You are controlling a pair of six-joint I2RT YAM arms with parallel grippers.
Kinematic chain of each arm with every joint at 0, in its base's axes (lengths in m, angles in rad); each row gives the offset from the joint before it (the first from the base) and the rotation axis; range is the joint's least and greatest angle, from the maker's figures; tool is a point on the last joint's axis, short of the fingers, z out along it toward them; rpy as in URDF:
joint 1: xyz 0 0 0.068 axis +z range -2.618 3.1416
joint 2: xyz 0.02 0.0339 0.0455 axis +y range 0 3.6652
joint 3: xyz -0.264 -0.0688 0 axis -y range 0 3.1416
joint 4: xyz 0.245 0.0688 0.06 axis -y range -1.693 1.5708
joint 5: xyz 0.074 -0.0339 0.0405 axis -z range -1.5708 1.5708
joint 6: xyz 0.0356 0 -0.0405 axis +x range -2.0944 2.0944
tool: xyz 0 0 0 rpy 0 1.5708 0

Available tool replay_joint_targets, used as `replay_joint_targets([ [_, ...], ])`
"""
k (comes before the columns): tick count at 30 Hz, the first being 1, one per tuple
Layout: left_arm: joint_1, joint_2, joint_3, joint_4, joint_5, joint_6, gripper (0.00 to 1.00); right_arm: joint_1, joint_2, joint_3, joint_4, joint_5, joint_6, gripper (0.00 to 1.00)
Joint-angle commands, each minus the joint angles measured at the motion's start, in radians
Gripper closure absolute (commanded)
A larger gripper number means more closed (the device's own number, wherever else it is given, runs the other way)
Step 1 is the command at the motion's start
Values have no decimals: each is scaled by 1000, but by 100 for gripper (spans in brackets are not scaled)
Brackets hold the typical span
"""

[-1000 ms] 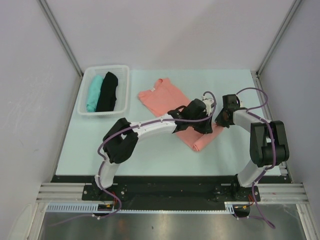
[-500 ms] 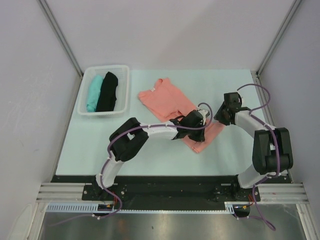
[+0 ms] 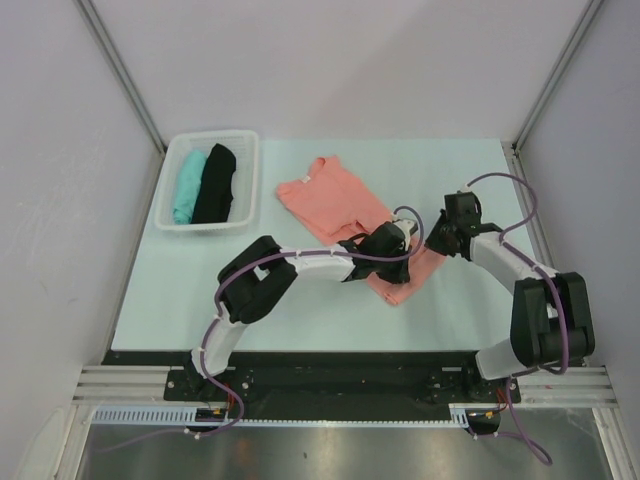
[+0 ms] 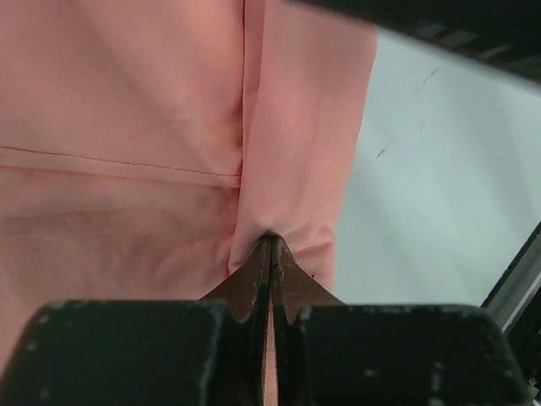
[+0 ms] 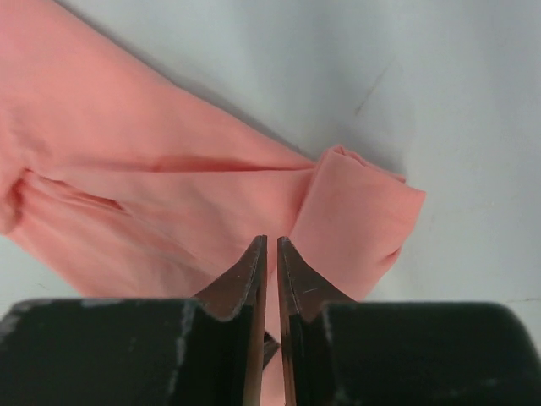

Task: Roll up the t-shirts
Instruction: Place the T-shirt at the center of the board.

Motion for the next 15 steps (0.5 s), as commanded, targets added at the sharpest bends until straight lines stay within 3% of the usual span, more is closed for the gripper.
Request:
replay_joint_targets([
  [1, -2, -21, -37, -11, -43, -3, 96, -1, 95, -19, 34, -24, -7, 88],
  [15, -57, -145, -170, 11, -93, 20, 93, -9, 187, -22, 43, -10, -47, 89],
])
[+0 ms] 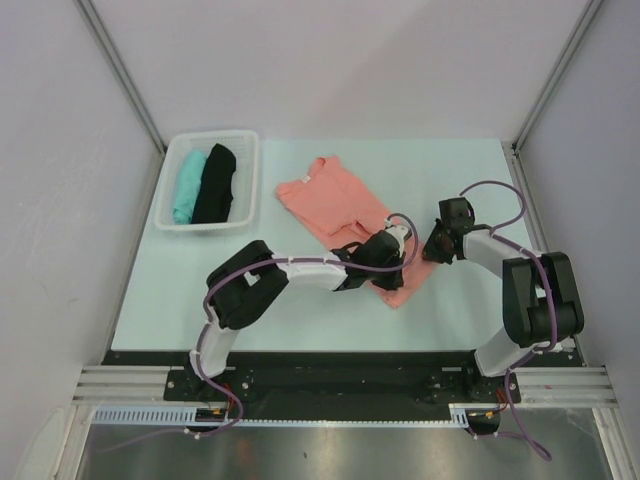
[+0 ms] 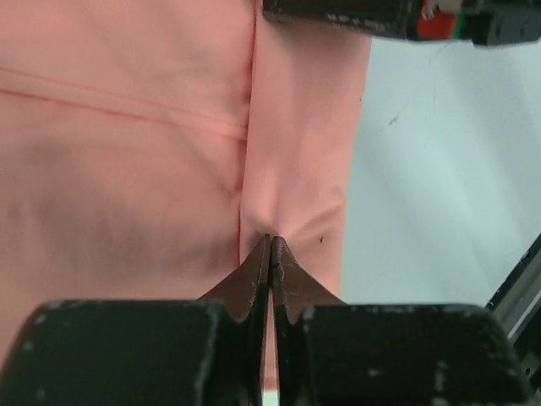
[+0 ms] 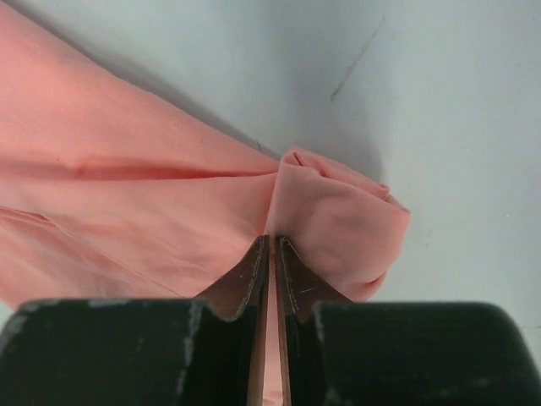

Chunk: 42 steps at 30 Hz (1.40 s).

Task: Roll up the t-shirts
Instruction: Place the T-shirt at the center of the board.

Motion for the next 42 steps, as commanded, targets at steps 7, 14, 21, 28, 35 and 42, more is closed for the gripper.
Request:
replay_joint_targets([
  [7, -73, -64, -90, -57, -67, 26, 94, -11, 47, 2, 22, 13, -36, 89],
  [14, -94, -108, -95, -108, -162, 78, 90, -20, 72, 2, 32, 2, -44, 89],
  [21, -117, -149, -102, -145, -231, 129, 84, -26, 90, 2, 29, 2, -50, 89],
  [28, -143, -192, -63, -179, -305, 192, 69, -28, 90, 2, 32, 1, -50, 89],
  [35, -189, -180, -4, -222, -369, 244, 61, -28, 92, 2, 37, 2, -52, 89],
  [42, -220, -160, 58, -241, -404, 296, 50, -31, 110, 2, 46, 4, -49, 89],
])
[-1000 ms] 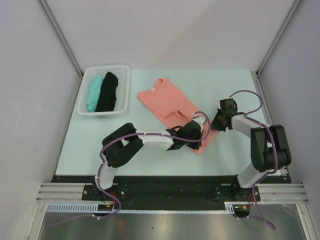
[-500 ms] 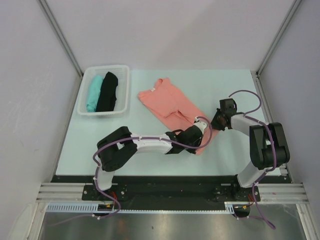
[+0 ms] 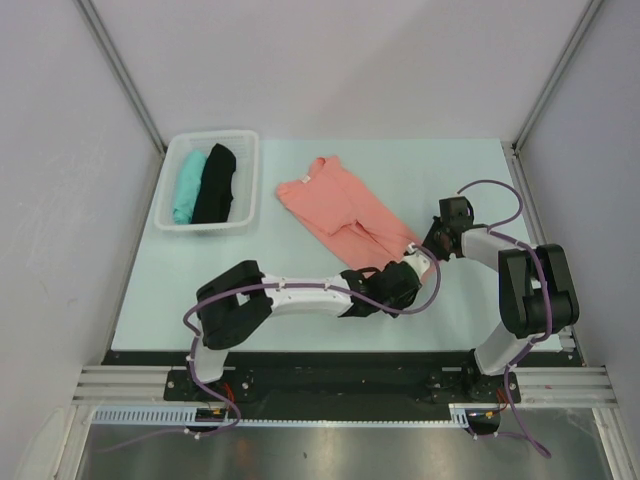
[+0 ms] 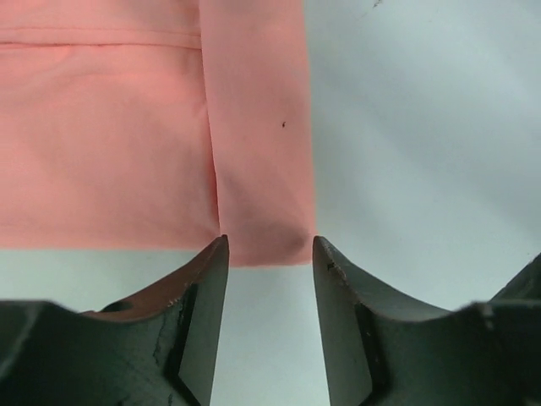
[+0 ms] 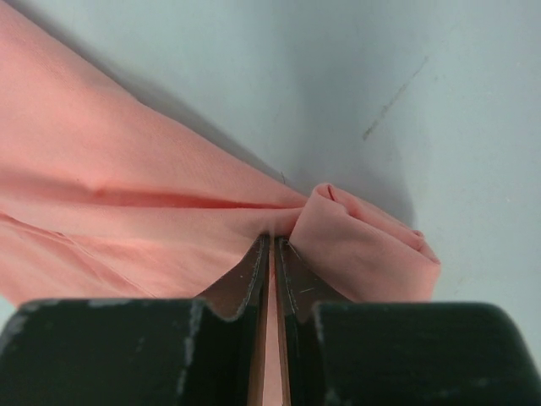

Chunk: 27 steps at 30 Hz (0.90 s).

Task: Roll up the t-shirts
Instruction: Place the T-shirt at the center of the board.

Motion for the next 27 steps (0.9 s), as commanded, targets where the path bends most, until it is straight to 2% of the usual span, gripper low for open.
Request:
replay_joint_targets([
  [1, -25, -18, 91, -26, -65, 71, 49, -14, 50, -3, -40, 31, -30, 89],
  [5, -40, 25, 121, -37, -81, 94, 44, -16, 60, -3, -32, 26, -29, 89],
  [22, -43, 143, 125, -3, -47, 118, 41, -19, 70, 2, -26, 18, -29, 90],
  [26, -43, 151, 115, 3, -85, 118, 41, -17, 57, 8, -29, 14, -29, 89],
  [27, -45, 154, 114, 5, -99, 120, 44, -19, 53, 11, -34, 12, -29, 89],
])
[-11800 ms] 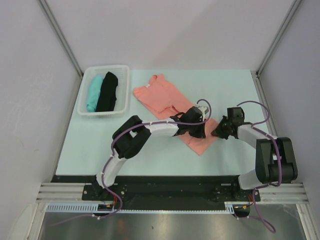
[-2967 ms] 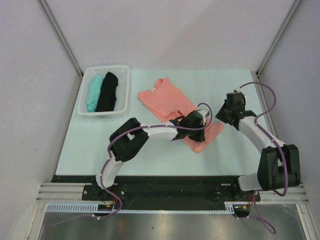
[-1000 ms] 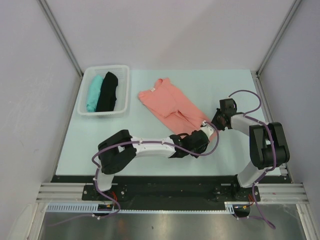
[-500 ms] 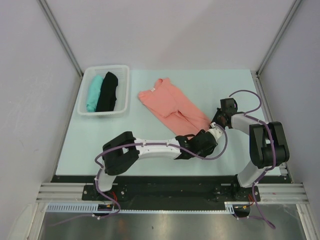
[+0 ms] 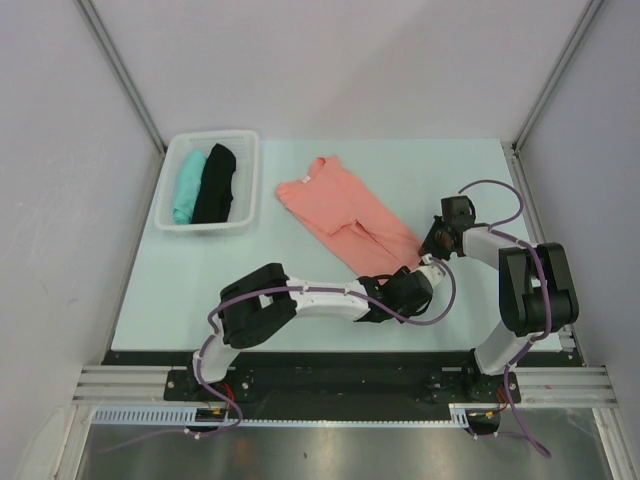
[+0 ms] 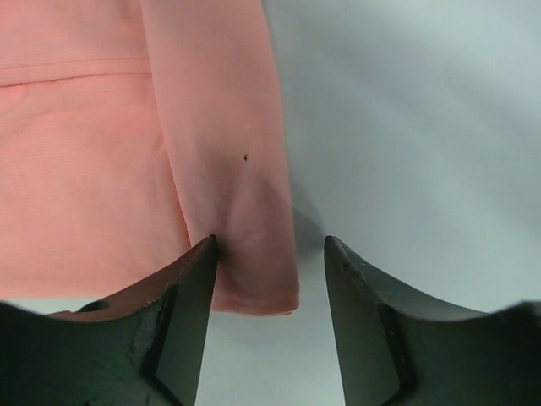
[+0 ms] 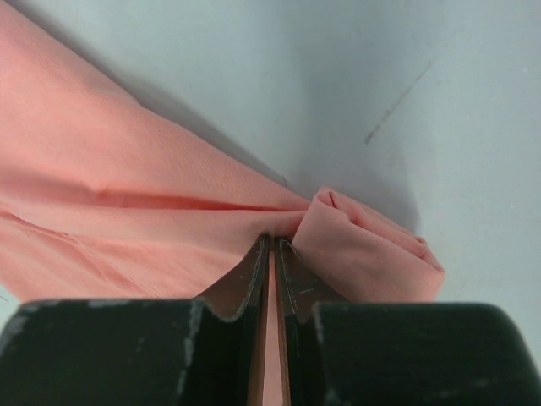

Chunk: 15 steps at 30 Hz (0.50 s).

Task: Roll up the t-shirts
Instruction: Place the T-shirt at the center of the board.

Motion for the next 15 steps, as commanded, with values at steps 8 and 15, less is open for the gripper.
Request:
replay_joint_targets([
  [8, 3, -15, -31, 58, 32, 6, 88, -6, -48, 19, -73, 54, -26, 66],
  [15, 33, -144, -166, 193, 302, -78, 100, -46, -211, 11, -154, 71, 0, 61],
])
